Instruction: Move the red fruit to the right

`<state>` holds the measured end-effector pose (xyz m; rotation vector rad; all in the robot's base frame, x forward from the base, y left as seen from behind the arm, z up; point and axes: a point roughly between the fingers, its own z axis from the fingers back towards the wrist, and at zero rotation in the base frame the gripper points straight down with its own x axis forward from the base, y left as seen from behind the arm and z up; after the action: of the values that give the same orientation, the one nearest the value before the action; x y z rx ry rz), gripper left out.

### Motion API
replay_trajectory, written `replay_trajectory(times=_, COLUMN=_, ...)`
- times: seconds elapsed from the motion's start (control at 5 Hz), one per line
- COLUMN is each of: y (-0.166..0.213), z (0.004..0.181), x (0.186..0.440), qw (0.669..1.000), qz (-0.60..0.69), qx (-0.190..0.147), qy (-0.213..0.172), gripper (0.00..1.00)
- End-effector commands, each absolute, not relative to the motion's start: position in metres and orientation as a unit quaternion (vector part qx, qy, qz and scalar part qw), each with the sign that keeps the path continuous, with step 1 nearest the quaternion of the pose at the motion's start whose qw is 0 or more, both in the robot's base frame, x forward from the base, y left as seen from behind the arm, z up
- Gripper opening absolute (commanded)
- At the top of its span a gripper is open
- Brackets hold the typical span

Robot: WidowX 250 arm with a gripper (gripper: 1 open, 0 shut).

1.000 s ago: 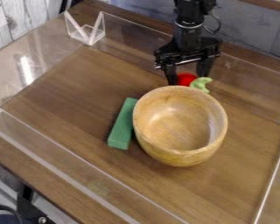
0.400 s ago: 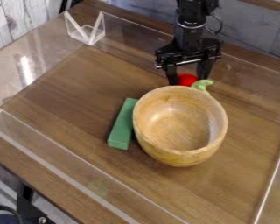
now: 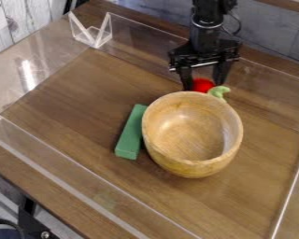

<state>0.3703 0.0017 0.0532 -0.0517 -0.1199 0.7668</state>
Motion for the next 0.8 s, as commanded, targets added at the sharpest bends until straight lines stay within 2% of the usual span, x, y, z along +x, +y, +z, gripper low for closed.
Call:
replay_trajectory(times=0.0, y=-0.004, z=0.05, x=0.375, qw=0.935, qz=0.344, qx=-0.035, qy=-0.079, gripper=0.0)
replay_trajectory(times=0.4, y=-0.019, z=0.019, x=0.369, qw=0.956, qz=0.281, qx=-0.038, qy=-0.072, gripper=0.0)
replay_trajectory(times=0.6, y=-0.035, z=0.018, x=0.369, qw=0.956, qz=0.283, qx=-0.038, qy=-0.071, gripper=0.0)
